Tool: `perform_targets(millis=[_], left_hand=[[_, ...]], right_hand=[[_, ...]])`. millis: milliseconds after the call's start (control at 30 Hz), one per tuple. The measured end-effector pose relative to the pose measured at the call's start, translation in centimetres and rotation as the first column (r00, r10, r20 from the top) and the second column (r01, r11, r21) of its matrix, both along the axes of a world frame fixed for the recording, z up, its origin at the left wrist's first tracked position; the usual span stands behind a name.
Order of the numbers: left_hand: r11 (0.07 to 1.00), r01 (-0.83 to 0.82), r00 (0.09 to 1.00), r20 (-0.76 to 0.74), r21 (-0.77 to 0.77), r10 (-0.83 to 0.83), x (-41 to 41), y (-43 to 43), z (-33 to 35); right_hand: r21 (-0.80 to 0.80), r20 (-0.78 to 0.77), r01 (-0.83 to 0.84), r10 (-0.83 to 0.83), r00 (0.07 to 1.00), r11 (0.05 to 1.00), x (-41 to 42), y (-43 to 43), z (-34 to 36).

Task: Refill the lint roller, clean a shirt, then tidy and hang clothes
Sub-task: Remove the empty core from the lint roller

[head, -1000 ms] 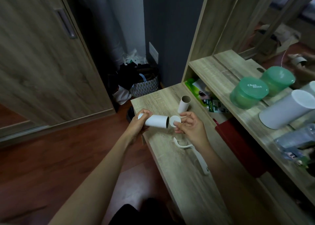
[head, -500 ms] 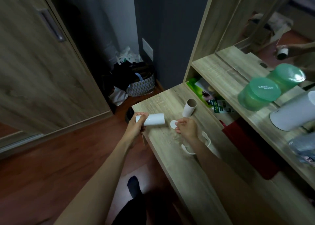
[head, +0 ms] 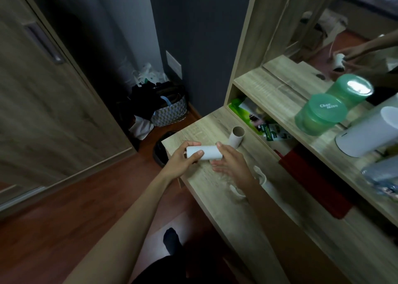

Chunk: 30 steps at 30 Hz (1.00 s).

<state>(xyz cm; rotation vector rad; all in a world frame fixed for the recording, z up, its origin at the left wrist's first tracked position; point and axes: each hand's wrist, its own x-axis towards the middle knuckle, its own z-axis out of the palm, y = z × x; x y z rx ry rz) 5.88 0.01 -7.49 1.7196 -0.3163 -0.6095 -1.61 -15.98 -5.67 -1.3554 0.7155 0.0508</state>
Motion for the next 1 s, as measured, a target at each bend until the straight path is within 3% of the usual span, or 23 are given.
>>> perform_targets(millis=[133,467,567,667,733,767,867,1000], left_hand=[[0.999,0.042,0.999,0.015,-0.013,-0.042,0.0,-0.3,0.4],[0.974,-0.177,0.984,-0.013,-0.143,0.177,0.1,-0.2,0.1],[0.943,-0.250,0.949,-0.246,-0.219,0.195,0.2,-0.7,-0.1],[0.840,-0.440,0.773,-0.610,-0.318,0.174,0.6,-1.4,-0.5],[0.763,-0.558,0.655,-0.737,-0.326,0.164,1.0,-1.4,-1.2],[0.768,-0.562,0.641,-0.749,-0.308,0.168,1.1,-1.4,-1.7],[0.879,-0.443,0.730,-0.640,-0.177,0.239,1.0,-1.4,-3.3],[0.985,-0.175,0.958,-0.232,-0.008,0.168,0.2,-1.3,-4.9]], right_hand=[[0.070,0.081,0.044,-0.050,0.995,0.997,0.0,-0.2,0.7],[0.169,0.118,0.096,-0.116,0.986,0.981,0.7,-1.1,0.7],[0.164,0.128,0.104,-0.126,0.984,0.981,1.1,-1.2,0.6],[0.134,0.137,0.129,-0.147,0.980,0.983,1.3,-1.4,0.4],[0.126,0.132,0.152,-0.169,0.977,0.980,1.2,-1.8,0.2],[0.127,0.128,0.159,-0.175,0.976,0.979,1.0,-2.0,0.1],[0.138,0.128,0.180,-0.197,0.972,0.974,0.4,-2.6,-0.1],[0.142,0.140,0.211,-0.231,0.963,0.967,-0.5,-3.5,-0.3]])
